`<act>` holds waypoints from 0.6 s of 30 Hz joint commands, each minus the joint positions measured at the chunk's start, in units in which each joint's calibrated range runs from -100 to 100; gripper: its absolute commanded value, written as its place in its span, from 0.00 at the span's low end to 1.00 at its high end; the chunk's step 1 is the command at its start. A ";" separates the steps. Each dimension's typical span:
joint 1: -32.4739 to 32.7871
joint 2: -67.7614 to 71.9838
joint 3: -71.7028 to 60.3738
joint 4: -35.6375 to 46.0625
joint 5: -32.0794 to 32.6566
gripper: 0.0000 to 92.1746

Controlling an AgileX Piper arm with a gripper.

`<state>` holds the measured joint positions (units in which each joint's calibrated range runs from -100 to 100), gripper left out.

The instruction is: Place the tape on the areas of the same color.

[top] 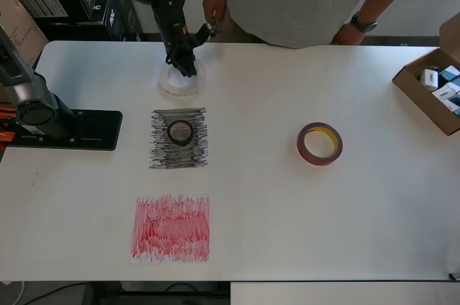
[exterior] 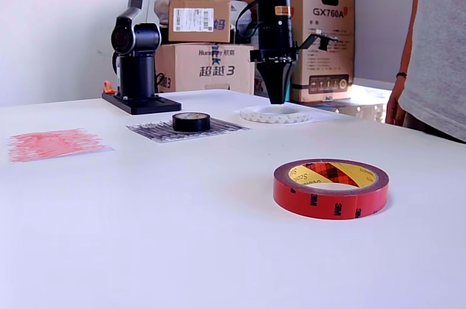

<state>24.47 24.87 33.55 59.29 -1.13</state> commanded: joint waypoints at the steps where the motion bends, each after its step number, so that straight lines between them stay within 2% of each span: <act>1: 2.22 -0.27 -0.07 -0.62 -0.01 0.00; 15: 2.54 0.29 -5.79 -0.62 0.40 0.01; 18: 2.54 0.29 -6.70 -0.62 0.89 0.07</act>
<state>27.21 25.52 27.15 59.43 -0.45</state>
